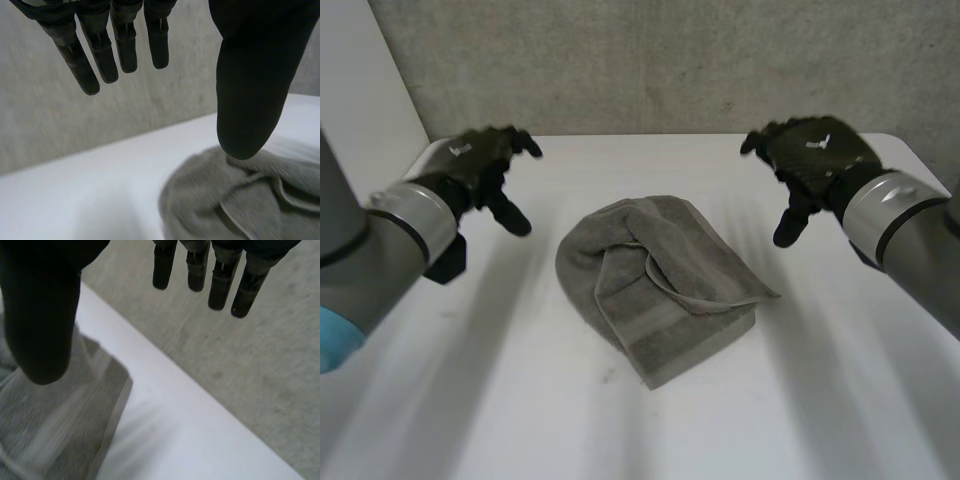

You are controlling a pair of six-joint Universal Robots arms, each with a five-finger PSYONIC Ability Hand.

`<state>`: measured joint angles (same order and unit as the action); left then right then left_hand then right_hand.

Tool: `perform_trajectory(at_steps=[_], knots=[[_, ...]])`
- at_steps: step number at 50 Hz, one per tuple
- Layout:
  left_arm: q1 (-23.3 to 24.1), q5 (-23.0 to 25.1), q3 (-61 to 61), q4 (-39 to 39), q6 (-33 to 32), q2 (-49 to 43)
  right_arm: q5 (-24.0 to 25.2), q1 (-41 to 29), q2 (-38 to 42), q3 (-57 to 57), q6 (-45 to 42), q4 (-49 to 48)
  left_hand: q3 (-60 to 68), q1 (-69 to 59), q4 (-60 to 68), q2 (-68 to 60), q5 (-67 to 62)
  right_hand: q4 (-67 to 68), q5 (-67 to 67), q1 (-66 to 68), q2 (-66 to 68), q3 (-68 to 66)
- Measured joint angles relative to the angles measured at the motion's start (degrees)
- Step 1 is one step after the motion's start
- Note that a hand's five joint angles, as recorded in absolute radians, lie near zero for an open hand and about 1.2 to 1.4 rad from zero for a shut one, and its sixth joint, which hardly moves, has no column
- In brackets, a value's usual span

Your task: Fold the towel.

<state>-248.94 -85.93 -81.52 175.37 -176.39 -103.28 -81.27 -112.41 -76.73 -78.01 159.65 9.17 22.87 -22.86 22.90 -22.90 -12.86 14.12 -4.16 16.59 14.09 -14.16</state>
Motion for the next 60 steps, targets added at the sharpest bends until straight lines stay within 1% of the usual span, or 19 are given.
perform_trajectory(at_steps=[5,11,15,16,18,25,28,31,32,33,34,35,36,42,54,56,58,59,60], knots=[[0.98,-0.37,-0.53,-0.01,5.10,-5.43,0.03,-0.55,3.44,-0.36,-1.33,0.87,0.74,-0.60,0.70,-0.73,-0.70,6.29,-6.07,7.17,6.19,-6.24],[2.29,-0.31,-0.32,0.04,13.62,-12.91,0.26,-2.19,9.23,-1.11,0.94,0.97,0.95,-0.87,0.90,-0.93,-0.91,13.74,-13.37,15.32,13.73,-13.71],[2.82,-0.23,0.07,0.06,15.94,-15.33,0.50,-2.52,11.76,-1.26,2.19,0.64,0.95,-0.87,0.90,-0.92,-0.92,15.77,-15.40,17.76,15.87,-15.85],[3.23,-0.17,0.51,0.12,17.48,-17.04,0.98,-2.69,14.36,-1.38,3.44,0.07,0.95,-0.87,0.90,-0.93,-0.92,17.01,-16.64,19.09,17.01,-17.02],[3.48,-0.13,0.86,0.22,18.42,-18.12,1.53,-2.73,16.31,-1.48,4.31,-0.57,0.92,-0.86,0.86,-0.91,-0.89,17.31,-16.96,19.43,17.27,-17.27],[3.70,-0.23,1.47,1.15,19.44,-19.21,3.51,-2.70,20.92,-2.19,5.87,-3.99,0.23,-0.30,0.10,-0.19,-0.27,17.28,-17.08,19.16,17.28,-17.23],[3.68,-0.30,1.53,1.53,19.42,-19.16,3.71,-2.70,21.59,-2.41,6.07,-5.48,-0.27,0.11,-0.36,0.26,0.20,18.14,-17.76,20.63,18.26,-18.33],[3.68,-0.34,1.53,1.82,19.39,-19.08,3.68,-2.71,22.00,-2.59,6.55,-7.58,-1.05,0.92,-1.18,1.07,0.96,25.37,-24.91,29.14,25.50,-25.37],[3.68,-0.37,1.53,1.95,19.40,-19.05,3.57,-2.71,22.15,-2.68,7.11,-9.06,-1.43,1.23,-1.49,1.45,1.35,31.29,-30.83,36.13,31.34,-31.23],[3.69,-0.37,1.53,2.00,19.42,-19.04,3.52,-2.72,22.20,-2.71,7.41,-9.73,-1.59,1.38,-1.71,1.63,1.51,34.58,-34.10,40.11,35.51,-35.46],[3.70,-0.37,1.53,2.04,19.44,-19.05,3.47,-2.72,22.24,-2.74,7.75,-10.38,-1.59,1.38,-1.71,1.63,1.51,34.58,-34.10,40.11,35.51,-35.46],[3.73,-0.38,1.53,2.11,19.49,-19.07,3.37,-2.71,22.30,-2.81,8.49,-11.67,-1.75,1.57,-1.88,1.82,1.69,44.07,-43.53,50.27,44.51,-44.02],[3.82,-0.38,1.55,2.20,19.54,-19.11,3.29,-2.69,22.29,-2.87,9.23,-12.78,-1.89,1.57,-1.98,1.90,1.78,47.24,-46.65,54.16,47.20,-47.16],[4.51,-0.42,1.80,3.19,19.63,-19.60,3.15,-2.41,21.45,-3.23,11.95,-16.01,-2.33,2.13,-2.46,2.38,2.26,54.23,-53.74,61.65,54.17,-54.19],[5.24,-0.61,5.08,5.61,19.68,-23.45,4.03,-1.87,19.38,-4.04,12.56,-16.23,-2.34,2.13,-2.49,2.45,2.33,55.29,-55.00,62.62,54.98,-55.15],[5.24,-0.65,5.79,5.60,19.77,-24.04,4.09,-1.85,19.69,-4.27,12.36,-16.06,-2.34,2.13,-2.49,2.45,2.35,39.21,-40.71,44.48,37.75,-37.84],[5.25,-0.71,6.18,5.57,19.83,-24.36,4.08,-1.86,20.20,-4.48,12.16,-15.91,-2.34,2.13,-2.49,2.45,2.35,30.80,-31.17,33.80,29.89,-30.71],[5.25,-0.76,6.36,5.56,19.86,-24.49,4.07,-1.87,20.48,-4.56,12.06,-15.87,-2.34,2.13,-2.49,2.45,2.33,30.80,-31.17,33.80,29.89,-30.71],[5.29,-0.88,6.67,5.52,19.92,-24.68,4.04,-1.88,21.08,-4.75,11.85,-15.76,-2.34,2.13,-2.49,2.45,2.35,23.98,-24.16,26.44,23.99,-23.69]])
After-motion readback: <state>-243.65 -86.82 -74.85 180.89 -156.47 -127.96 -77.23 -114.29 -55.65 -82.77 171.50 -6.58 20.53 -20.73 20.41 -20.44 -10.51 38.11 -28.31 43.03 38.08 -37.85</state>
